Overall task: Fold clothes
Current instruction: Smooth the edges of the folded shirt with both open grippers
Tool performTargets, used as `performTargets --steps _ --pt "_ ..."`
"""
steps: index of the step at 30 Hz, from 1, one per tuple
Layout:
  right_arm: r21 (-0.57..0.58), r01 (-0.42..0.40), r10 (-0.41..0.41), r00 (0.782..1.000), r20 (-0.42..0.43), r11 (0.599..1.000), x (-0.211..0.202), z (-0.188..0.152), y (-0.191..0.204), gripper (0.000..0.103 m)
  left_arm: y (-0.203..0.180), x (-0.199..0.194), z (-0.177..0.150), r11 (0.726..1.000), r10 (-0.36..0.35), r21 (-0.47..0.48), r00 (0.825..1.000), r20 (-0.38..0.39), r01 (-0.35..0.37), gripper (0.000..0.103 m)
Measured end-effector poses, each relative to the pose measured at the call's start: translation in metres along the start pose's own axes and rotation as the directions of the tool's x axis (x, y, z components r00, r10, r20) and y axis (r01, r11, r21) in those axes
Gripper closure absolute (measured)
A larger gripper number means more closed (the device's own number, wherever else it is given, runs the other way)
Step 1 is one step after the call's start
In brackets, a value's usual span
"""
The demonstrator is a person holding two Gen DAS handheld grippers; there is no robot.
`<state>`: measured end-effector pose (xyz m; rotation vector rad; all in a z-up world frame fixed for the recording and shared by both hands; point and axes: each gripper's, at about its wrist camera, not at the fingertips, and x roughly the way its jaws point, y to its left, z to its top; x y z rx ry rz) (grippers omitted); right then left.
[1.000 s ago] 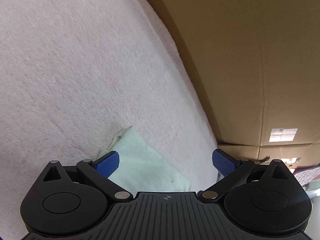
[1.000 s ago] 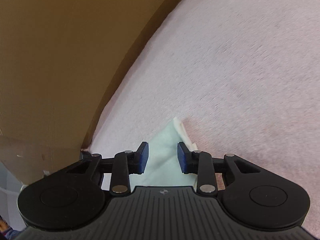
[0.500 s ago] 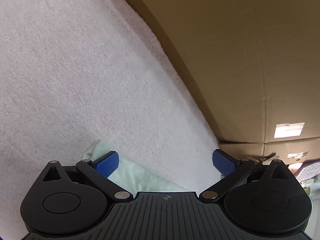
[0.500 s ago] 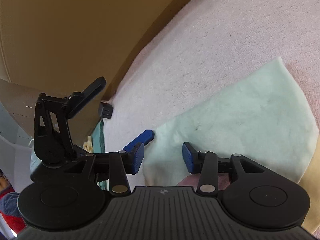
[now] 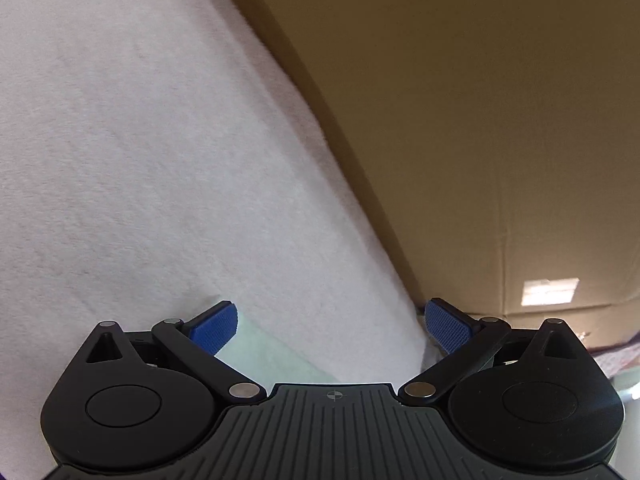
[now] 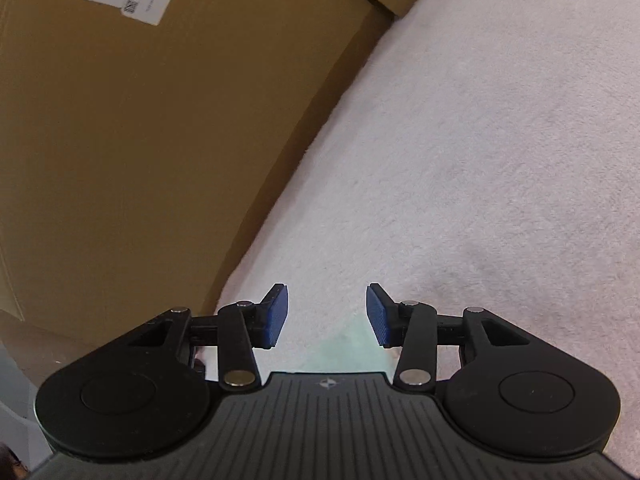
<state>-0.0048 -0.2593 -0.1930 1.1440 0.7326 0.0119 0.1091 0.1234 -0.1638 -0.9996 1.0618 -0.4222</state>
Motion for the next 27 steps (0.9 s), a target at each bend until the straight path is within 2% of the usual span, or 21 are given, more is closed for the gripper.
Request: performTargets --steps 3,5,7,8,11,12,13,14,15,18,23,26,27 --pt "-0.04 -0.041 0.038 0.997 -0.069 0.998 0.017 -0.012 0.017 0.049 -0.022 0.024 -0.009 0.997 -0.033 0.06 0.997 -0.073 0.038 0.0" --pt "-0.07 -0.024 0.016 0.994 -0.107 0.997 0.031 -0.022 0.022 0.049 -0.025 0.043 -0.015 0.997 -0.018 0.078 0.993 -0.119 0.028 0.0" --pt "-0.101 0.02 -0.032 0.993 -0.114 0.995 0.04 -0.024 0.019 0.049 -0.023 0.059 -0.023 0.994 0.046 0.105 0.99 -0.133 -0.032 0.0" --pt "-0.107 0.039 -0.051 0.993 -0.111 0.993 0.041 -0.024 0.016 0.052 -0.022 0.066 -0.027 0.991 0.079 0.119 0.987 -0.138 -0.063 0.0" --pt "-0.06 0.057 -0.06 0.997 -0.054 0.997 0.025 -0.016 -0.004 0.06 -0.005 0.065 -0.032 0.994 0.072 0.096 0.991 -0.114 -0.061 0.0" --pt "-0.041 0.064 -0.066 0.997 -0.034 0.997 0.018 -0.013 -0.01 0.062 -0.01 0.066 -0.034 0.994 0.082 0.081 0.992 -0.096 -0.074 0.0" --pt "-0.025 0.078 -0.078 0.997 -0.018 0.997 0.01 -0.01 -0.015 0.061 -0.011 0.062 -0.036 0.993 0.091 0.078 0.992 -0.083 -0.085 0.0" --pt "-0.014 0.105 -0.105 0.995 0.002 0.994 0.001 -0.009 -0.019 0.053 -0.009 0.056 -0.036 0.994 0.092 0.072 0.993 -0.074 -0.086 0.0" --pt "-0.005 0.116 -0.116 0.993 0.021 0.993 -0.008 -0.008 -0.022 0.053 -0.004 0.047 -0.034 0.995 0.087 0.059 0.994 -0.065 -0.083 0.0" --pt "0.004 0.047 -0.047 0.998 0.033 0.999 -0.034 -0.016 -0.023 0.05 0.003 0.024 -0.033 0.997 0.07 0.04 0.996 -0.053 -0.068 0.0" --pt "-0.057 -0.029 0.023 0.995 -0.1 0.998 -0.043 -0.045 -0.007 0.046 -0.009 0.015 -0.056 0.992 0.061 0.118 0.991 -0.117 -0.047 0.0" --pt "-0.063 -0.009 -0.002 0.986 -0.167 0.998 -0.038 -0.06 -0.008 0.046 -0.014 0.029 -0.077 0.985 0.089 0.163 0.978 -0.187 -0.058 0.0" --pt "-0.065 0.01 -0.021 0.983 -0.182 0.998 -0.037 -0.064 -0.011 0.046 -0.005 0.024 -0.082 0.984 0.102 0.166 0.974 -0.203 -0.068 0.0"
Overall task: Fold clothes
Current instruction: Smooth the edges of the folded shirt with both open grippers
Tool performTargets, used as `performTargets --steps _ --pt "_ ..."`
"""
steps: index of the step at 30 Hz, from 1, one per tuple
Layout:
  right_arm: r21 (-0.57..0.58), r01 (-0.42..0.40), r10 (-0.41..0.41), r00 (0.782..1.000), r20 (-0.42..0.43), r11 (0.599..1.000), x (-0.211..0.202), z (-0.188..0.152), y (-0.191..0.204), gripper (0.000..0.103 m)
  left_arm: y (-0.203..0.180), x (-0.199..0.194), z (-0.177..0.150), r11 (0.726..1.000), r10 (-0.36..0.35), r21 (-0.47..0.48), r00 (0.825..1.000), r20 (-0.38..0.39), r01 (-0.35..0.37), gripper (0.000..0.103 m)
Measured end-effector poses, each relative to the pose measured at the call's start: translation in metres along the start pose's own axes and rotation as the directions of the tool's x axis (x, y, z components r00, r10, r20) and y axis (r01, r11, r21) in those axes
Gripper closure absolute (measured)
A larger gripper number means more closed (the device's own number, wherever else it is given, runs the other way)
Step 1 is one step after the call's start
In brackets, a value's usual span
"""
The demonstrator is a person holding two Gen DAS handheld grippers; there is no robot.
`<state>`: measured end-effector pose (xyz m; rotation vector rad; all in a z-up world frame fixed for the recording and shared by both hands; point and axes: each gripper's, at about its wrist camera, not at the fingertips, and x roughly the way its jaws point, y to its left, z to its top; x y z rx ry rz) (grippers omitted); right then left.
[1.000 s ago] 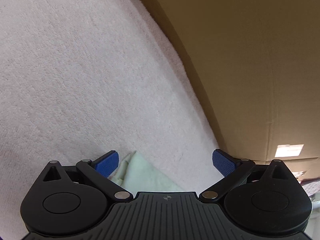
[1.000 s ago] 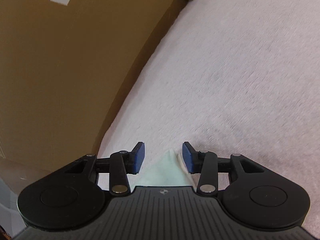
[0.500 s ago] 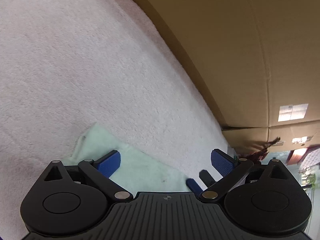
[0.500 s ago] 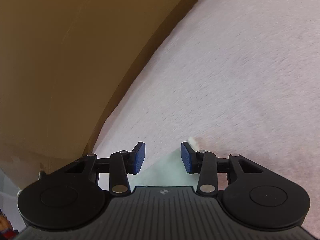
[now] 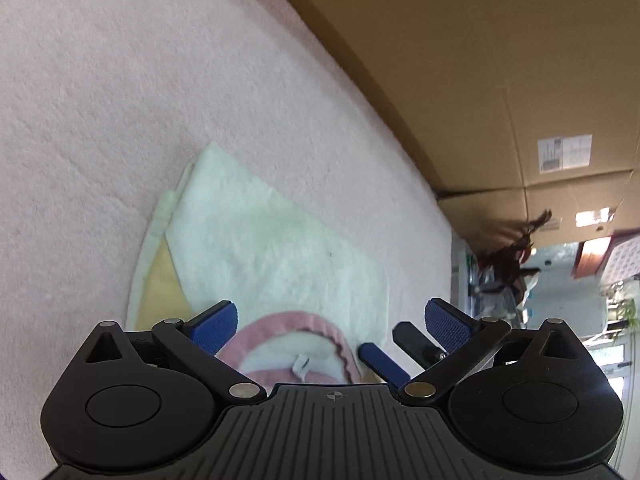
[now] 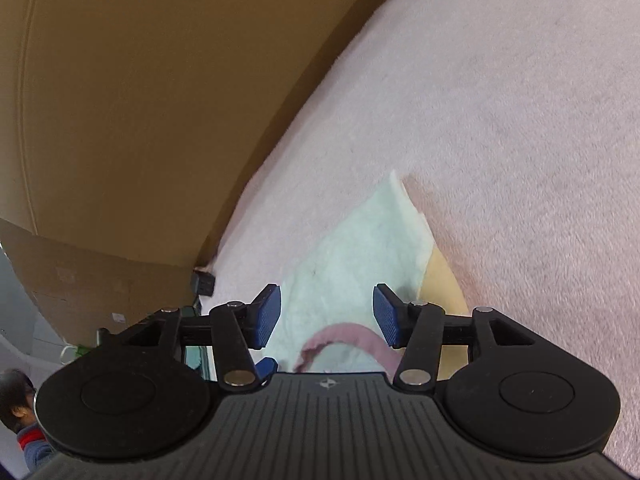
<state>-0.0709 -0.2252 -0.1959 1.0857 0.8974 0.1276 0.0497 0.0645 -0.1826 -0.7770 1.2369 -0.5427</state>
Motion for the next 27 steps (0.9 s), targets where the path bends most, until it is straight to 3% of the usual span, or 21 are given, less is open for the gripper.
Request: performTargets --steps 2,3,6,9,12,14,18,20,23,26,27 --pt "0.017 0.036 -0.035 0.999 -0.023 0.999 0.0 -0.005 -0.009 0.049 0.013 -0.009 -0.004 1.0 -0.016 -0.02 1.0 0.005 0.016 0.0" --pt "0.026 0.043 -0.043 0.999 -0.015 0.999 -0.004 -0.006 -0.014 0.055 0.019 -0.013 -0.006 0.999 -0.024 -0.03 1.0 0.009 0.024 0.0" --pt "0.04 0.075 -0.076 0.997 0.027 0.996 -0.021 -0.006 -0.024 0.059 0.035 -0.028 -0.009 0.997 -0.043 -0.062 0.999 0.026 0.045 0.003" --pt "0.036 0.115 -0.117 0.99 0.072 0.993 -0.04 -0.007 -0.028 0.052 0.023 -0.052 -0.007 0.995 0.102 -0.001 0.987 0.12 -0.103 0.0" --pt "0.0 0.099 -0.098 0.991 0.096 0.995 -0.056 -0.011 -0.021 0.05 0.006 -0.068 -0.01 0.983 0.152 0.079 0.977 0.151 -0.165 0.0" --pt "-0.055 0.099 -0.095 0.993 0.073 0.994 -0.037 -0.013 0.003 0.046 -0.007 -0.073 -0.012 0.97 0.182 0.131 0.971 0.157 -0.203 0.0" --pt "-0.117 0.095 -0.097 0.995 -0.009 0.989 0.007 -0.006 0.016 0.046 -0.018 -0.036 -0.026 0.955 0.223 0.187 0.973 0.059 -0.231 0.0" --pt "-0.105 0.115 -0.12 0.992 -0.045 0.988 0.009 -0.006 0.006 0.047 -0.011 -0.021 -0.032 0.948 0.269 0.172 0.963 0.017 -0.268 0.0" --pt "-0.082 0.145 -0.148 0.988 -0.038 0.986 0.0 -0.005 -0.004 0.051 -0.005 -0.028 -0.036 0.937 0.293 0.191 0.956 0.03 -0.293 0.0" --pt "-0.082 0.181 -0.182 0.983 -0.008 0.98 -0.018 -0.003 -0.007 0.047 -0.001 -0.049 -0.035 0.915 0.358 0.172 0.931 0.064 -0.364 0.0" --pt "-0.079 0.181 -0.181 0.983 0.003 0.98 -0.023 -0.002 -0.008 0.047 -0.004 -0.057 -0.036 0.897 0.39 0.185 0.916 0.094 -0.401 0.0"
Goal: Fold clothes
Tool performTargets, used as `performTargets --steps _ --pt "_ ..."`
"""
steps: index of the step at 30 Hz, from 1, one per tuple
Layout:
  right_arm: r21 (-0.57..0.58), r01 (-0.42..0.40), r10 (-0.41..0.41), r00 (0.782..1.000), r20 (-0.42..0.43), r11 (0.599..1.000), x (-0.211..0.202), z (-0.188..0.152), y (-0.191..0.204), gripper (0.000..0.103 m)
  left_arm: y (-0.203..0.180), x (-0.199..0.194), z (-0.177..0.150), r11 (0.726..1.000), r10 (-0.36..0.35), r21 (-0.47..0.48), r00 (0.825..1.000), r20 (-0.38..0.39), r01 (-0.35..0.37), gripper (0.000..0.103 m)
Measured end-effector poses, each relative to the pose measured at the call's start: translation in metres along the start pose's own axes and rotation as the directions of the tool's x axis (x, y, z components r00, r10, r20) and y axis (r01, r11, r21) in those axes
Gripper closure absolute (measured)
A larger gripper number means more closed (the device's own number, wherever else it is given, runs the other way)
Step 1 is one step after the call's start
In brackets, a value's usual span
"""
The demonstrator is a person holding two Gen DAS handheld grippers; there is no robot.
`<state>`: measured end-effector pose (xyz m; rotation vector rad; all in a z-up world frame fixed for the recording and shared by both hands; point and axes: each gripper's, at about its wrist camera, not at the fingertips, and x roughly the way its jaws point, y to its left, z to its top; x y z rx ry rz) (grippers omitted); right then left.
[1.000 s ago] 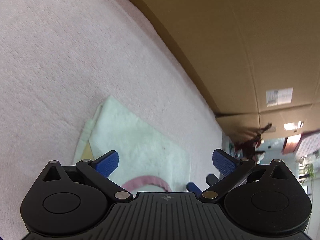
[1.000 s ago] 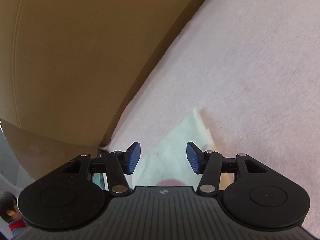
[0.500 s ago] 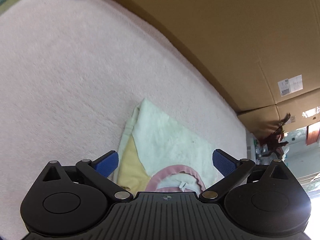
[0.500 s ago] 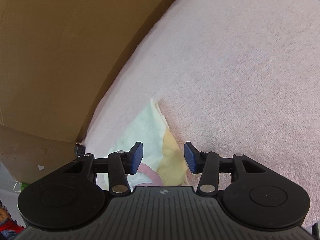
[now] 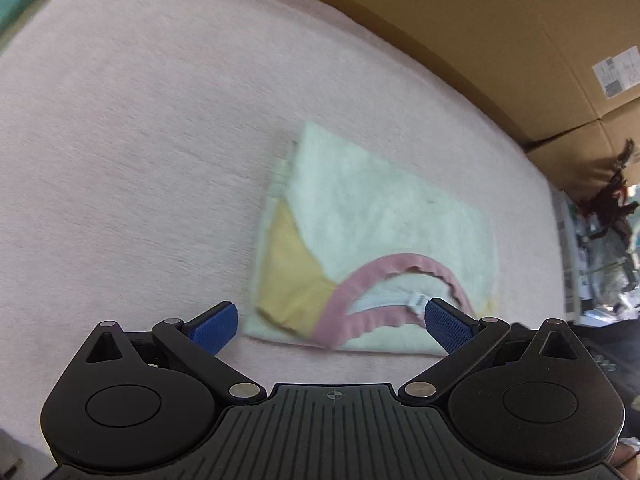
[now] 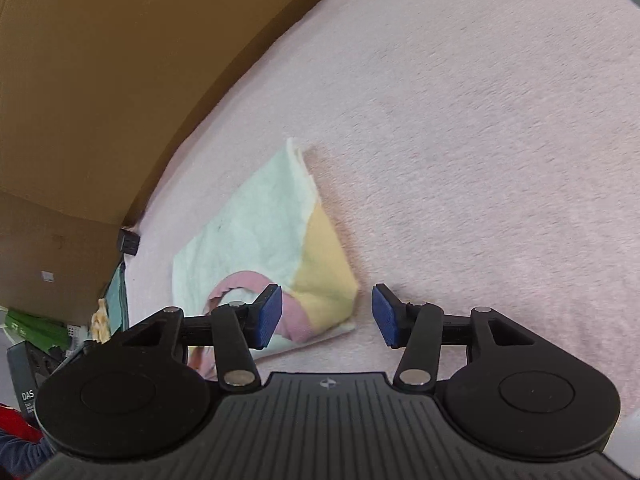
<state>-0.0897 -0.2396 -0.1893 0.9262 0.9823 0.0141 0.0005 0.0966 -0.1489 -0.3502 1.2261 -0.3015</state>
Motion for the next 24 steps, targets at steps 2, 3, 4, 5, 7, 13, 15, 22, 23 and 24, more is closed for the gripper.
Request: performTargets --steps 2,3,4,5,7,13,15,22,23,24 --pt "-0.009 0.001 -0.001 1.0 0.022 1.0 -0.01 0.002 0.0 0.047 0.001 -0.017 0.001 0.998 0.049 0.026 0.998 0.051 -0.05 0.0" --pt "-0.053 0.007 -0.005 0.999 0.032 0.999 -0.012 0.004 0.009 0.047 -0.002 -0.023 0.003 0.999 0.038 0.03 0.997 0.072 -0.04 0.0" --pt "-0.096 0.013 -0.009 0.999 0.042 0.995 -0.013 0.005 0.017 0.047 -0.005 -0.03 0.005 0.999 0.026 0.035 0.995 0.094 -0.03 0.0" --pt "-0.152 0.026 -0.018 0.999 0.051 0.988 -0.014 0.007 0.027 0.047 -0.015 -0.03 0.008 0.998 0.012 0.06 0.994 0.109 -0.019 0.0" --pt "-0.313 0.081 -0.066 0.996 0.06 0.946 -0.007 0.005 0.051 0.047 -0.035 -0.022 0.01 0.99 0.021 0.134 0.993 0.113 -0.036 0.0" --pt "-0.699 0.244 -0.268 0.96 0.077 0.672 0.026 -0.03 0.09 0.061 -0.064 0.047 -0.012 0.914 0.236 0.341 0.972 -0.011 -0.218 0.0" --pt "-0.723 0.234 -0.296 0.954 0.043 0.65 0.037 -0.037 0.088 0.063 -0.063 0.056 -0.022 0.889 0.279 0.387 0.96 -0.038 -0.243 0.0" --pt "-0.725 0.215 -0.33 0.944 -0.018 0.654 0.017 -0.05 0.067 0.064 -0.036 0.032 -0.036 0.895 0.295 0.369 0.953 -0.065 -0.252 0.0" --pt "-0.709 0.206 -0.316 0.949 -0.024 0.674 0.01 -0.048 0.066 0.064 -0.03 0.023 -0.035 0.911 0.274 0.338 0.959 -0.066 -0.237 0.0" --pt "-0.694 0.198 -0.294 0.956 -0.021 0.692 0.003 -0.045 0.065 0.064 -0.026 0.014 -0.032 0.926 0.245 0.308 0.968 -0.054 -0.217 0.0"
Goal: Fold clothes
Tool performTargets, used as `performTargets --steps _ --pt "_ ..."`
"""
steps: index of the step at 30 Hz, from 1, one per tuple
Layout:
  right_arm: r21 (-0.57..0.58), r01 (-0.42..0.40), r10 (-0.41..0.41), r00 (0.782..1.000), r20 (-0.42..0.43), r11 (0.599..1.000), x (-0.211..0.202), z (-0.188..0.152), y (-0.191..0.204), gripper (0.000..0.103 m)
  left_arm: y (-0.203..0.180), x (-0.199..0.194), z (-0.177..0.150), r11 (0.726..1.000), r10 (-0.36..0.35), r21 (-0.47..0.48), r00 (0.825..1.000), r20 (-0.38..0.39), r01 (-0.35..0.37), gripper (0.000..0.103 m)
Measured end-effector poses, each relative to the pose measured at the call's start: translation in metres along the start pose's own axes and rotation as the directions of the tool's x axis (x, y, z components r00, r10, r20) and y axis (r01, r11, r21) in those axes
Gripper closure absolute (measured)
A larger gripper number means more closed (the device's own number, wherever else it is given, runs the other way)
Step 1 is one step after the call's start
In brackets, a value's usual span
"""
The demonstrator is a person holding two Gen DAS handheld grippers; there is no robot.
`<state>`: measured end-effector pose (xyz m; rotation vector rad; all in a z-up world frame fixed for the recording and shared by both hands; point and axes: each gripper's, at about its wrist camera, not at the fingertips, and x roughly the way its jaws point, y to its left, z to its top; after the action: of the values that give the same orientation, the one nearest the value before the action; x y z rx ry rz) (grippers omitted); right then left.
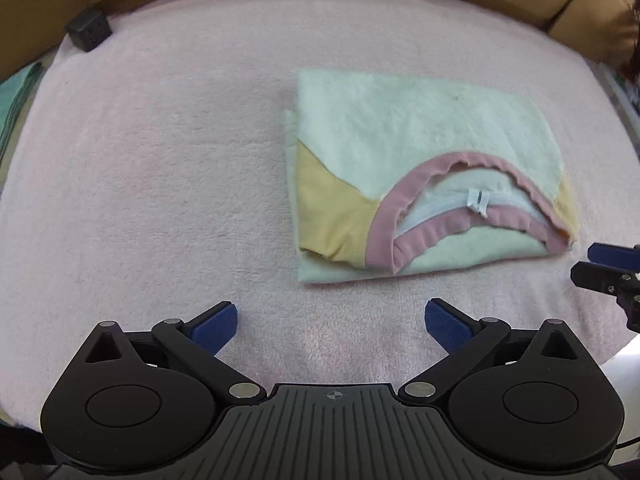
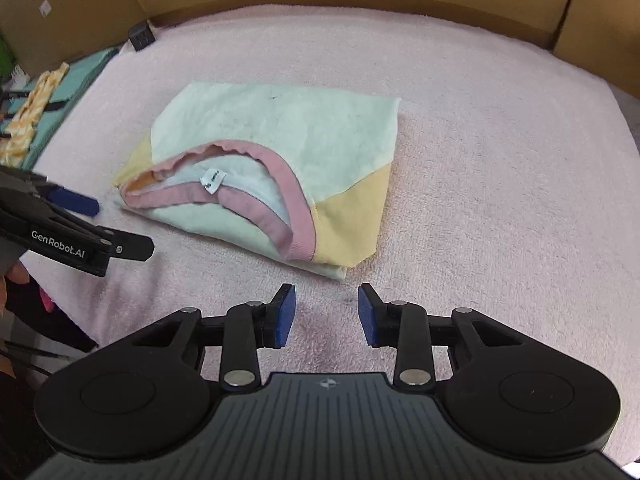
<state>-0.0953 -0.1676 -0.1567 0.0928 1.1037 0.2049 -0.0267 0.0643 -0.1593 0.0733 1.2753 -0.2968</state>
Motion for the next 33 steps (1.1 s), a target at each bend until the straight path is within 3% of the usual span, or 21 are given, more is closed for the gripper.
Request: performTargets --steps 5,8,12,17,22,24,26,29,33 --pt "0.022 -0.008 0.005 0.993 0.114 1.0 -0.018 0.018 0.0 0.063 0.005 -0.026 0.023 0.996 -0.065 -0.05 0.984 0.167 0.075 0.0" --pt "0.016 0.025 -0.027 0.994 0.108 1.0 0.002 0.035 0.008 0.063 -0.009 -0.008 0.038 0.997 -0.057 -0.039 0.988 0.143 0.063 0.0" --pt "-0.037 0.069 -0.067 0.997 0.04 0.997 0.031 0.034 0.018 0.061 -0.018 0.031 0.031 0.999 0.053 -0.006 0.998 0.017 -0.053 0.0" --pt "0.001 0.051 -0.051 0.999 0.012 0.999 0.025 0.014 0.005 0.052 0.0 0.014 0.006 1.0 0.022 -0.019 0.999 0.038 -0.021 0.0" --pt "0.072 0.026 -0.031 0.997 0.066 0.997 -0.004 0.009 -0.008 0.052 0.031 -0.023 0.001 0.99 -0.005 -0.138 0.985 0.17 0.029 0.0" --pt "0.074 0.013 -0.02 0.995 0.093 0.997 -0.011 0.014 -0.006 0.052 0.033 -0.026 0.012 0.992 0.042 -0.128 0.981 0.192 -0.018 0.0" --pt "0.042 -0.024 0.018 0.992 0.128 0.999 -0.013 0.023 0.006 0.052 0.034 -0.023 0.026 0.99 0.106 -0.111 0.977 0.187 -0.086 0.0" --pt "-0.052 -0.07 0.078 0.982 0.171 0.996 -0.012 0.039 0.032 0.052 0.042 -0.022 0.037 0.987 0.097 -0.143 0.981 0.17 -0.073 0.0" --pt "-0.237 -0.071 0.12 0.972 0.201 0.969 0.008 0.054 0.077 0.052 0.041 -0.008 0.046 0.991 0.081 -0.12 0.987 0.138 -0.064 0.0"
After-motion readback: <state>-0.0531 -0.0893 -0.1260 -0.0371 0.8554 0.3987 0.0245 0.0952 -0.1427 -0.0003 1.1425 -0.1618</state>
